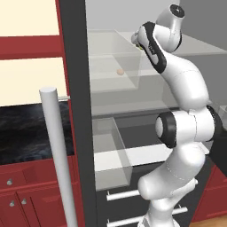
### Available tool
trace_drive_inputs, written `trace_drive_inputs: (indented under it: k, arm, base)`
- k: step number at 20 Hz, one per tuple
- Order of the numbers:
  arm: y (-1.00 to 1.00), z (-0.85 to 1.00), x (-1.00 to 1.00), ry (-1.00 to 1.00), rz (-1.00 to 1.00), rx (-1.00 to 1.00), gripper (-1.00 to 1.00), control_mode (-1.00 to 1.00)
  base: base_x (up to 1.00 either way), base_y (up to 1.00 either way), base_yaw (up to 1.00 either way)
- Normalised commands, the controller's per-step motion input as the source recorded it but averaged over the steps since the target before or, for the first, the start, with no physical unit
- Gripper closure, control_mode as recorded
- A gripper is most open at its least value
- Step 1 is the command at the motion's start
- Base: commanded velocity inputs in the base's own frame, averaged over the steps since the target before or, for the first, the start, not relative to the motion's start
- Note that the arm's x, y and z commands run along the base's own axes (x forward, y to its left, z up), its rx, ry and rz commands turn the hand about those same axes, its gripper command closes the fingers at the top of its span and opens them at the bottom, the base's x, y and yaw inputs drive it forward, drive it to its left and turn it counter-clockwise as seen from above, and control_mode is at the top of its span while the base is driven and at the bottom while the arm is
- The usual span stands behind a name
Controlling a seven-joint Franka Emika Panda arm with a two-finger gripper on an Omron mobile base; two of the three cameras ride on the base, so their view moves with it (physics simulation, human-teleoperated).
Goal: Take the lemon wedge from the fridge and place it on the plate with fish on the dining counter.
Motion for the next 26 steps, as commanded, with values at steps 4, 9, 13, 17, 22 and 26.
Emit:
trace_drive_inputs:
  k: [4,9,13,17,22,26]
  arm:
    - [0.07,-0.11,0.66,0.00,0.00,0.00,-1.00,-1.00]
    - [0.08,-0.17,0.36,0.00,0.00,0.00,-1.00,-1.00]
    - [0.12,-0.08,0.03,0.00,0.00,0.00,-1.00,-1.00]
    - [0.01,0.01,-0.26,-0.06,0.02,0.00,-1.00,-1.00]
    - [0.00,-0.04,0.00,0.00,0.00,0.00,-1.00,-1.00]
    - [0.00,-0.14,-0.29,0.00,0.00,0.00,-1.00,-1.00]
  base:
    - [0.00,0.00,0.00]
    - [0.00,0.00,0.00]
    - [0.00,0.00,0.00]
    - [0.00,0.00,0.00]
    - [0.00,0.00,0.00]
    - [0.00,0.00,0.00]
